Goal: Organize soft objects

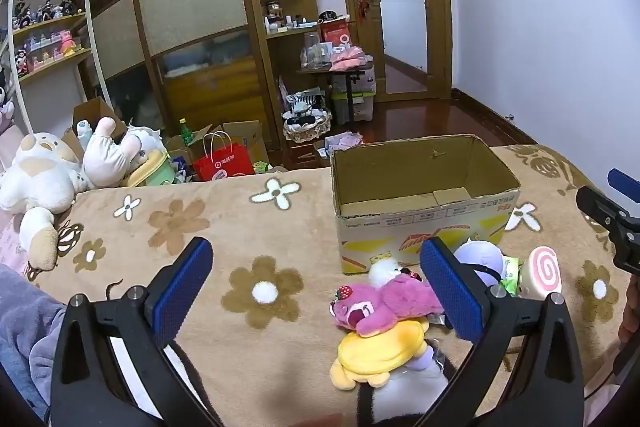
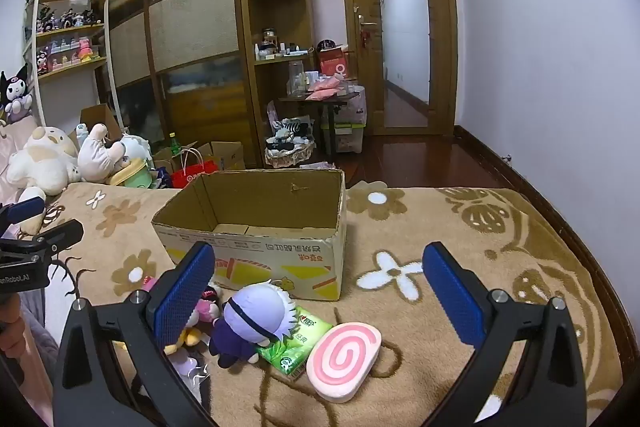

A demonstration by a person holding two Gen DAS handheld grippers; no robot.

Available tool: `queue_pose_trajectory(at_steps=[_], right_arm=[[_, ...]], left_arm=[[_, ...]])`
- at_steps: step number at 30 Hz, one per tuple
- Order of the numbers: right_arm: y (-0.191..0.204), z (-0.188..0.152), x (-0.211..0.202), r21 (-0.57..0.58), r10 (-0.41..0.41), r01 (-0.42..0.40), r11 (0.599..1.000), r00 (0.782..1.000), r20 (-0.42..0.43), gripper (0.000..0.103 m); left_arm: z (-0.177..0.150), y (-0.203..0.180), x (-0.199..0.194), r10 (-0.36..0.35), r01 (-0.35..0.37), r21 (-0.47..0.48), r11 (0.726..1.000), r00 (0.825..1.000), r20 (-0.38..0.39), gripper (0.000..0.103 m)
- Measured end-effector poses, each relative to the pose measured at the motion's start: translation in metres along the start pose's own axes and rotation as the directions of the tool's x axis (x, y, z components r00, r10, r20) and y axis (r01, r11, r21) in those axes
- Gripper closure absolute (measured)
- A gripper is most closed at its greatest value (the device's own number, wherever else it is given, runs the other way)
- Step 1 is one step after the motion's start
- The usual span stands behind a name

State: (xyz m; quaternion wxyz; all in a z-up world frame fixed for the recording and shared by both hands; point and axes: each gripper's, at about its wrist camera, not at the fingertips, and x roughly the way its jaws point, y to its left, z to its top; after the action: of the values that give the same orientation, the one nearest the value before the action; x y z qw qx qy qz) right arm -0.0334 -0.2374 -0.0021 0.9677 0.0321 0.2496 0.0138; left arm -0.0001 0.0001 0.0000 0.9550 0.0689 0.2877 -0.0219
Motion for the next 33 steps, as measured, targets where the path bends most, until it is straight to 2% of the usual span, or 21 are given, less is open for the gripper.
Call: queue_pose_trajectory(at_steps=[33], right_arm=[[-0.0001, -0.0004, 0.0001, 0.004, -0.001, 0.001, 1.0, 1.0, -0.006, 0.0]], left_arm=[[0.0007, 0.002, 0.0027, -0.002, 0.002, 0.002, 1.0, 1.0, -0.006, 0.001]])
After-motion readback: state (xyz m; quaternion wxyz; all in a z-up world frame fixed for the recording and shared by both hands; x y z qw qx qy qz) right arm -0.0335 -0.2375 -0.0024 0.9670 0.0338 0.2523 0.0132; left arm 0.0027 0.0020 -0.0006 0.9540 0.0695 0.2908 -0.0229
